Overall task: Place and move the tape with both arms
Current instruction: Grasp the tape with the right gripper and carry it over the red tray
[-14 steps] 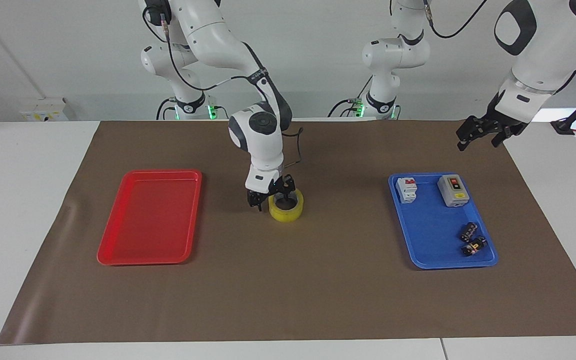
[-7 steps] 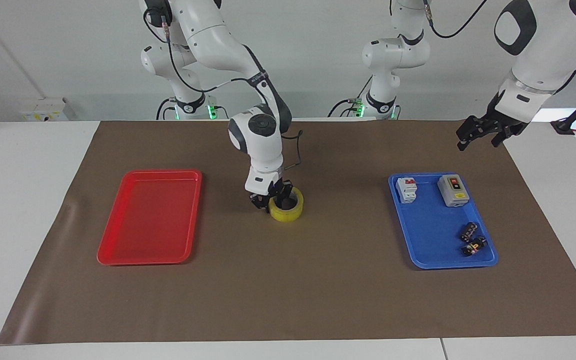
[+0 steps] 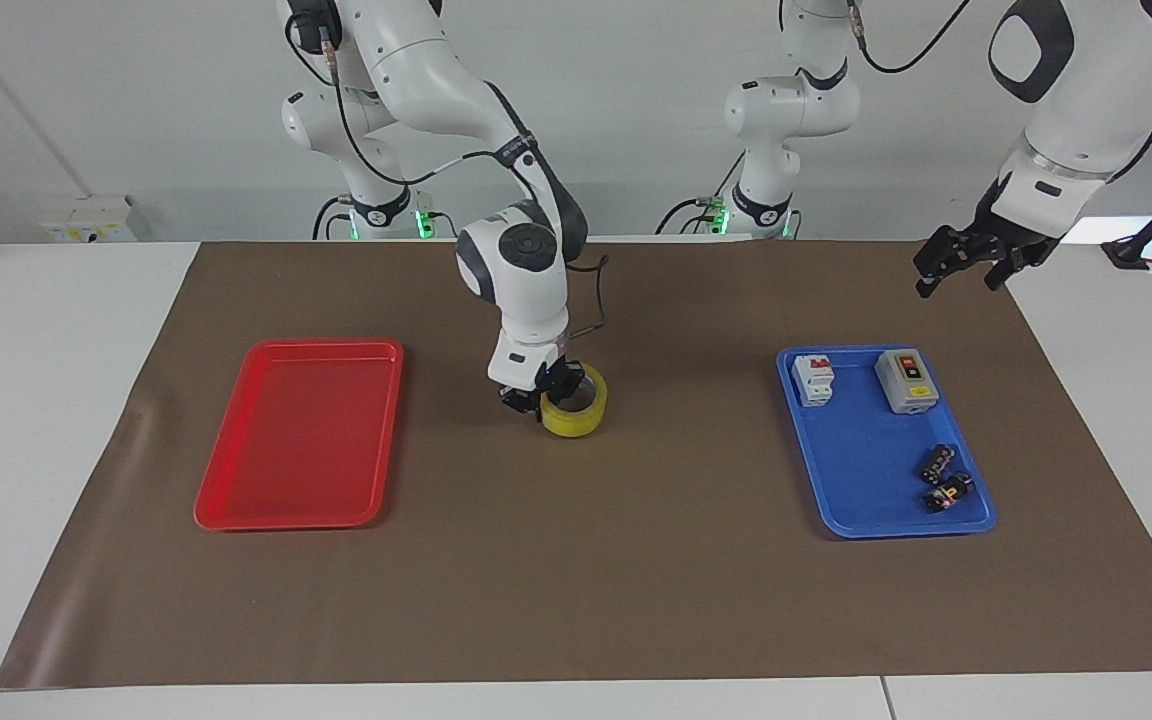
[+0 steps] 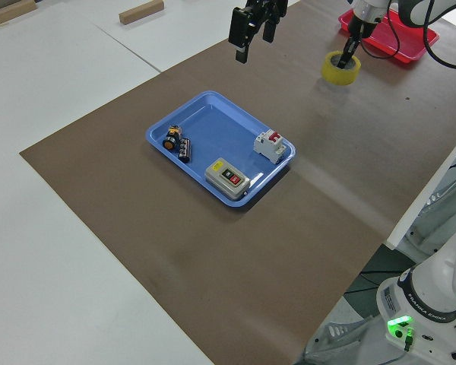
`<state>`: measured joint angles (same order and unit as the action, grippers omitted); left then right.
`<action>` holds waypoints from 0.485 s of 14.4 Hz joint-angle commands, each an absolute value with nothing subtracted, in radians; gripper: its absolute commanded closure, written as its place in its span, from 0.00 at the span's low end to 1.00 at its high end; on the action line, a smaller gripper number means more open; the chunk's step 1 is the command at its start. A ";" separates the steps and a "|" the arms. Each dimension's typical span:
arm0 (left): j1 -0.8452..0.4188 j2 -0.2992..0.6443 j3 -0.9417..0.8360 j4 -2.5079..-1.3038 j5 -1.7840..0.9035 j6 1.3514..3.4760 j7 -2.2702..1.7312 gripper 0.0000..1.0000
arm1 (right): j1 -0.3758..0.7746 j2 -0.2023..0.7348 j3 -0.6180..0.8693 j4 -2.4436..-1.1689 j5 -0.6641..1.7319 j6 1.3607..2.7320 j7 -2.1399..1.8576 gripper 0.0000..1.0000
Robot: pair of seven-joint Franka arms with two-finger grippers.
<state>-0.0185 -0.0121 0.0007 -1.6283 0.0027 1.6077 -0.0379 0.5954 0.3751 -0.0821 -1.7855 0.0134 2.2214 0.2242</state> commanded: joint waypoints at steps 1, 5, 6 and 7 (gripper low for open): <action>-0.015 -0.035 0.003 -1.654 -0.021 1.617 -0.029 0.00 | 0.505 0.336 -0.075 -1.669 0.018 2.060 0.233 1.00; -0.008 -0.035 0.002 -1.654 -0.021 1.617 -0.029 0.00 | 0.364 0.250 -0.075 -1.686 0.011 1.945 0.105 1.00; -0.009 -0.035 0.002 -1.654 -0.021 1.617 -0.029 0.00 | 0.316 0.247 -0.075 -1.686 0.009 1.918 0.019 1.00; -0.009 -0.035 0.002 -1.654 -0.021 1.617 -0.029 0.00 | 0.273 0.248 -0.077 -1.686 0.009 1.908 -0.053 1.00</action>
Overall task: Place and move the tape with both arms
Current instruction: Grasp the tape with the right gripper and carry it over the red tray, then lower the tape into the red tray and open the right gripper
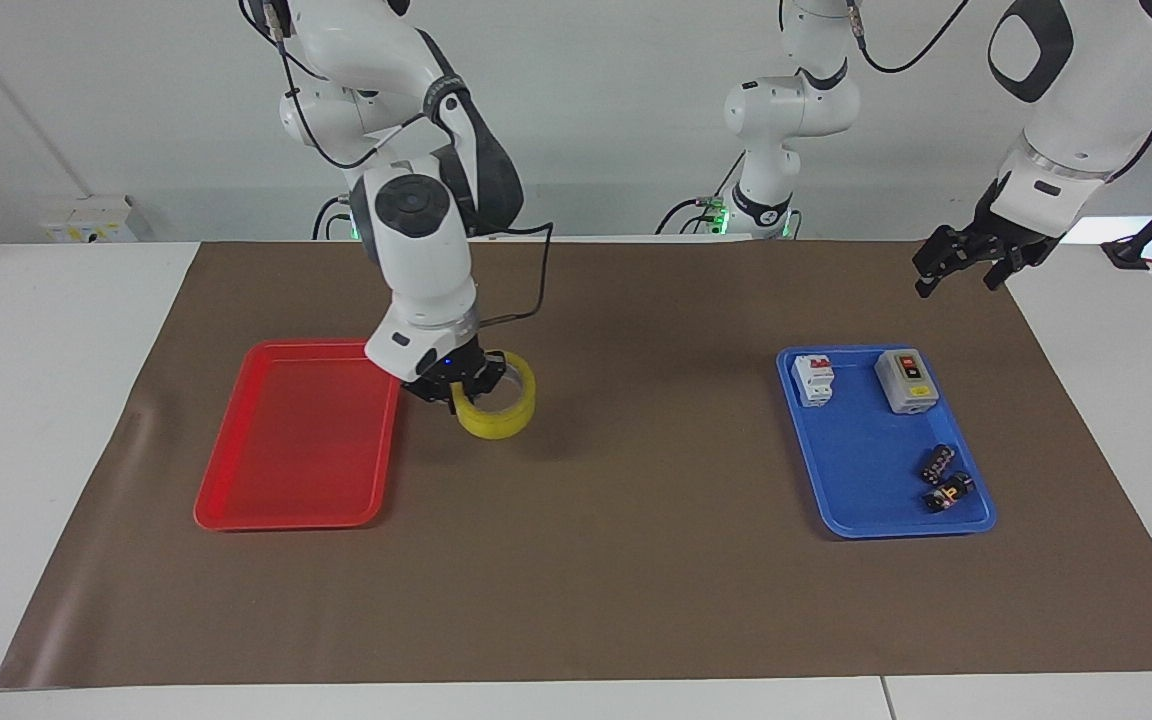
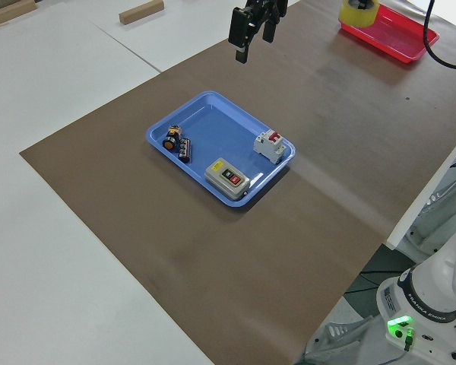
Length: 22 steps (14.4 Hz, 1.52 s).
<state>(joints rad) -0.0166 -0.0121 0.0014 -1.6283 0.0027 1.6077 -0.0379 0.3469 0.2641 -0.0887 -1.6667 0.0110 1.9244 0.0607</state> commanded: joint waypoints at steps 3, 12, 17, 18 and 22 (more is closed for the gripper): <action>-0.008 -0.035 0.002 -1.654 -0.021 1.617 -0.029 0.00 | 0.139 0.227 -0.077 -1.759 0.006 1.933 -0.301 1.00; -0.008 -0.035 0.002 -1.654 -0.021 1.617 -0.029 0.00 | -0.015 0.150 -0.078 -2.112 -0.012 2.350 -0.541 1.00; -0.008 -0.035 0.002 -1.654 -0.021 1.617 -0.029 0.00 | -0.037 0.164 -0.078 -2.155 -0.012 2.399 -0.543 1.00; -0.009 -0.035 0.002 -1.654 -0.021 1.617 -0.029 0.00 | -0.035 0.163 -0.078 -2.170 -0.012 2.419 -0.542 1.00; -0.008 -0.035 0.003 -1.654 -0.021 1.617 -0.029 0.00 | -0.044 0.175 -0.078 -2.200 -0.012 2.457 -0.538 1.00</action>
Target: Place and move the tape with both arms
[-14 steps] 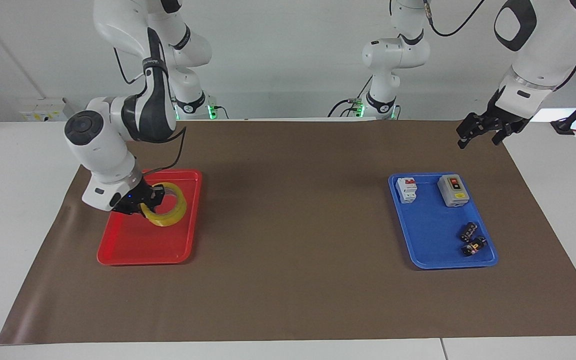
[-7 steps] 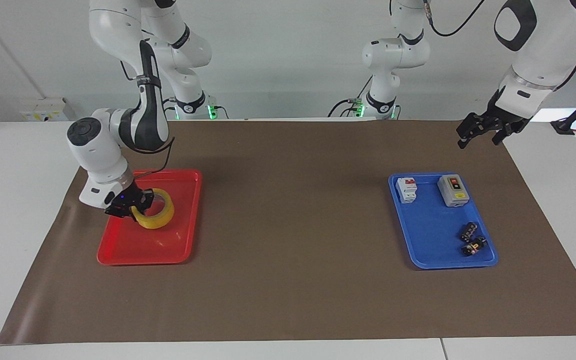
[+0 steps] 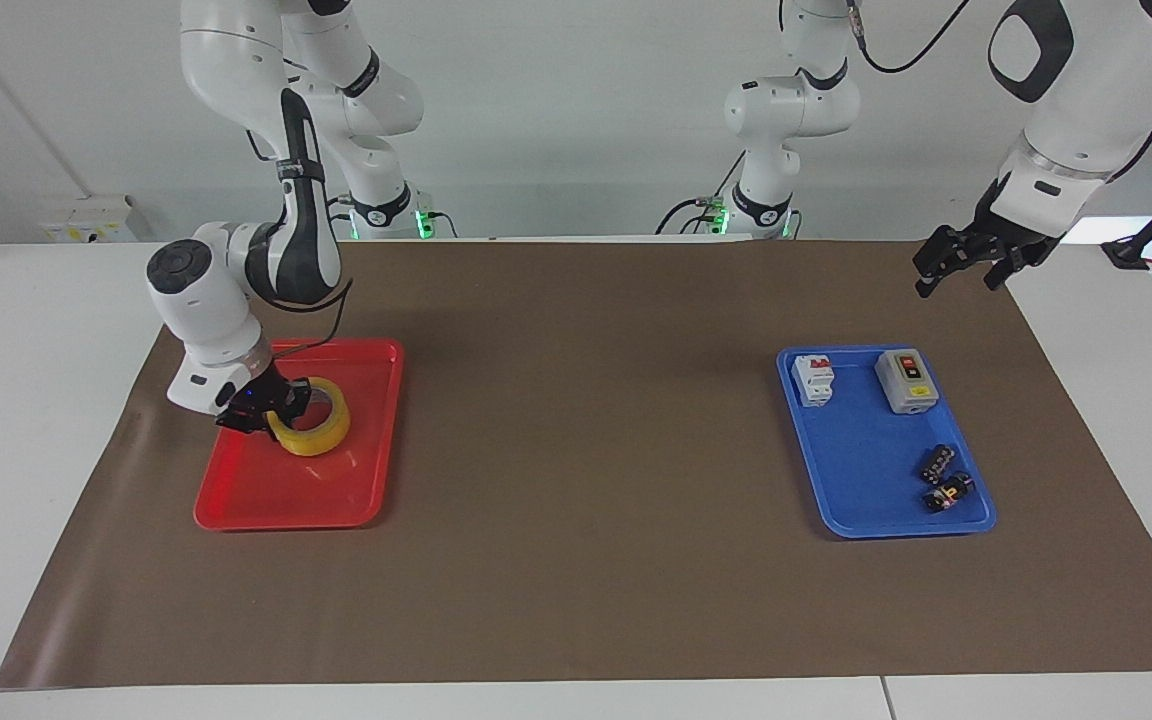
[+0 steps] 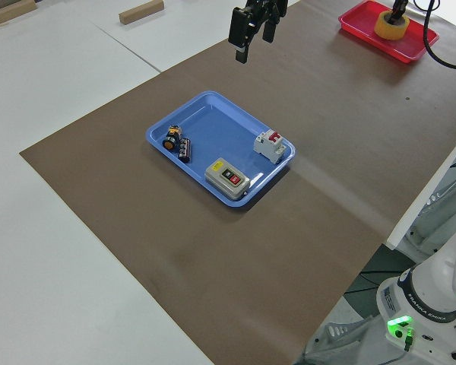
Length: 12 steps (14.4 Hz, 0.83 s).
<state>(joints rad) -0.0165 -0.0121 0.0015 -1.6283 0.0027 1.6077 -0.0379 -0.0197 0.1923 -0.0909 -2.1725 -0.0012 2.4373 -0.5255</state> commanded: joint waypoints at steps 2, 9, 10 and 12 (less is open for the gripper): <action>-0.008 -0.035 0.002 -1.654 -0.021 1.617 -0.029 0.00 | -0.043 0.176 -0.078 -2.198 -0.012 2.468 -0.528 0.60; -0.008 -0.035 0.002 -1.654 -0.021 1.617 -0.029 0.00 | 0.007 0.147 -0.075 -2.042 -0.014 2.270 -0.306 0.00; -0.008 -0.035 0.003 -1.654 -0.021 1.617 -0.029 0.00 | 0.041 0.147 -0.078 -1.998 -0.031 2.210 -0.211 0.00; -0.008 -0.035 0.003 -1.654 -0.021 1.617 -0.029 0.00 | 0.084 0.126 -0.072 -1.941 -0.103 2.128 -0.021 0.00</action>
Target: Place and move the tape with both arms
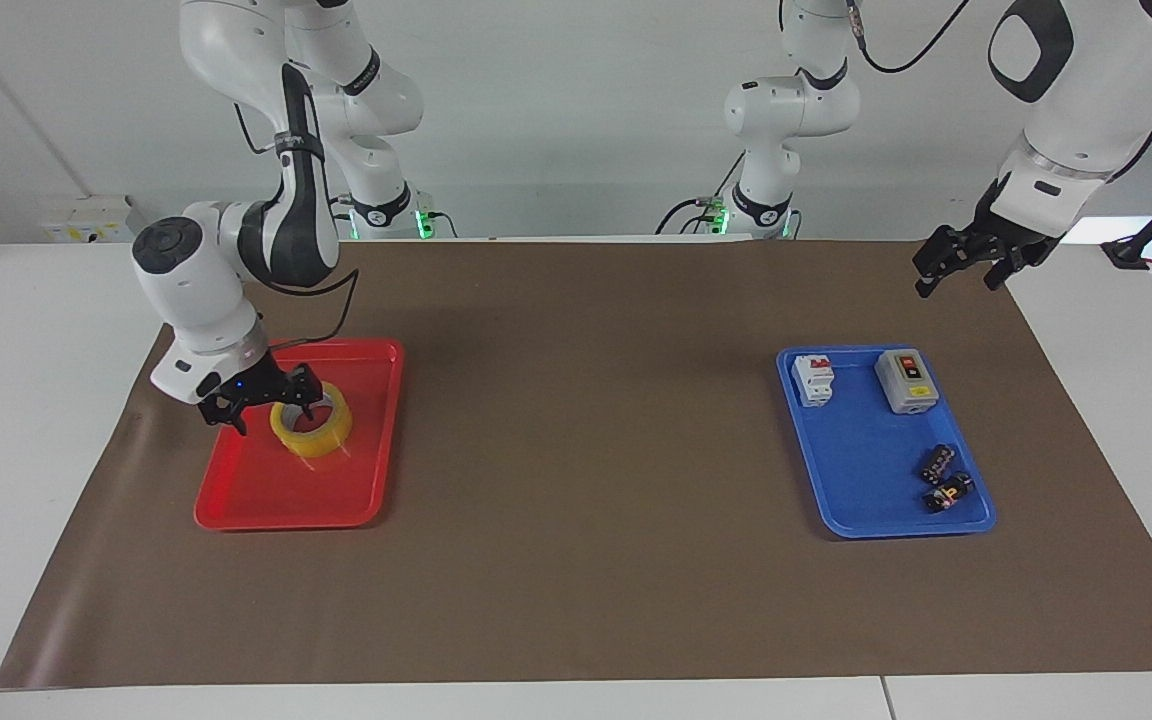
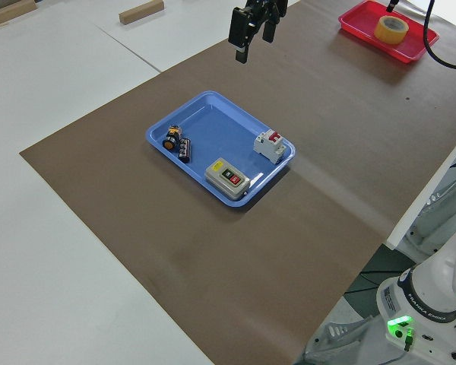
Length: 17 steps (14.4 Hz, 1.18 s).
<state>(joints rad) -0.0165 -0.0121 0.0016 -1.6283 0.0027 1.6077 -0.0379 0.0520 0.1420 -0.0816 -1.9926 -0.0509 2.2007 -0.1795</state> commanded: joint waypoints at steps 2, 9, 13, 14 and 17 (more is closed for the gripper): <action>-0.008 -0.035 0.002 -1.654 -0.021 1.617 -0.029 0.00 | 0.106 0.092 -0.068 -1.889 -0.101 2.045 0.105 0.00; -0.008 -0.035 0.003 -1.654 -0.021 1.617 -0.029 0.00 | 0.039 0.011 -0.080 -1.703 -0.021 1.708 0.127 0.00; -0.008 -0.035 0.003 -1.654 -0.021 1.617 -0.029 0.00 | 0.037 -0.028 -0.077 -1.637 -0.031 1.567 0.123 0.00; -0.008 -0.035 0.002 -1.654 -0.021 1.617 -0.029 0.00 | 0.038 -0.026 -0.075 -1.590 -0.037 1.504 0.123 0.00; -0.008 -0.035 0.002 -1.654 -0.021 1.617 -0.029 0.00 | 0.049 -0.028 -0.068 -1.552 -0.051 1.453 0.120 0.00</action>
